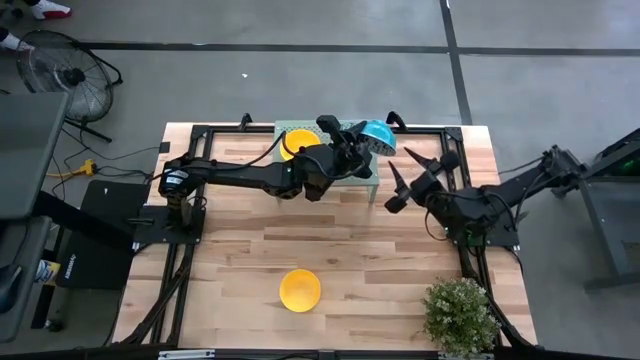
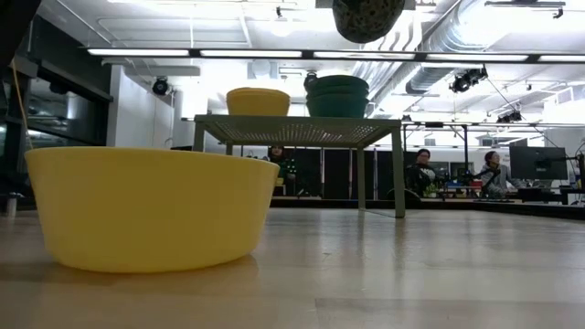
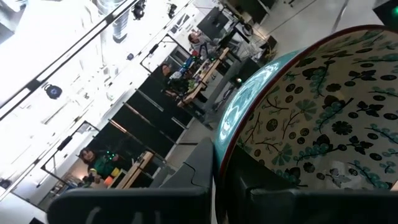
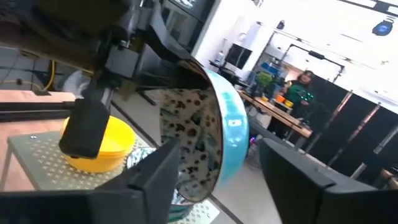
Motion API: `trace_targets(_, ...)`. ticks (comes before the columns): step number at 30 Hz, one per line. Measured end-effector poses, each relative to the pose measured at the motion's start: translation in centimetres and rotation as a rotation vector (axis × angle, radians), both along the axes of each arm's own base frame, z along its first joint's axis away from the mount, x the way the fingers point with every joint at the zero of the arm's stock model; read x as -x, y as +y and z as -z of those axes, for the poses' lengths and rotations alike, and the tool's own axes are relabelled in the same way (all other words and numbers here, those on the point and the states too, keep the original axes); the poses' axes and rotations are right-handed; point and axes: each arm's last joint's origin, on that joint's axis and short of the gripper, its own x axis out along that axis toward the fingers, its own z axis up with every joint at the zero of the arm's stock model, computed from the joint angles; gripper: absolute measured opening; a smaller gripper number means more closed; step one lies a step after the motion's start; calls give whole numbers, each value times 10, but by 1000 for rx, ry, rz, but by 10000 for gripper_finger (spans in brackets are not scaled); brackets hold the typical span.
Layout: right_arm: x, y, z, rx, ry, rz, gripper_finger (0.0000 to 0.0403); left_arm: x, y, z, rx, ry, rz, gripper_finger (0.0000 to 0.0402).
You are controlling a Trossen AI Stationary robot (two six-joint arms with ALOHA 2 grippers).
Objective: Pick & Place Mini bowls
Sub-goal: Stack the blue patterned bowl on the stacked blue patterned bowls on the shelf
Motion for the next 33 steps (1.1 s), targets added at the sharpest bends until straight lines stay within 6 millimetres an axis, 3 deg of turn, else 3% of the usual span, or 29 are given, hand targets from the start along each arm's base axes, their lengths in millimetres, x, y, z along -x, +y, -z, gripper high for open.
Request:
trace_targets(6,-5,-11,0,-10,-21,-15,250,-1,-1,0,-10,4,39,5)
trace_targets(21,-6,-15,1,40,55,6,237,-1,-1,-3,-119,121,39,5)
trace_targets(27,-1,0,1,41,55,-45,236,4,2,-28,-96,28,18,5)
trace_targets(33,7,11,1,31,60,30,236,8,9,-45,9,-111,41,5)
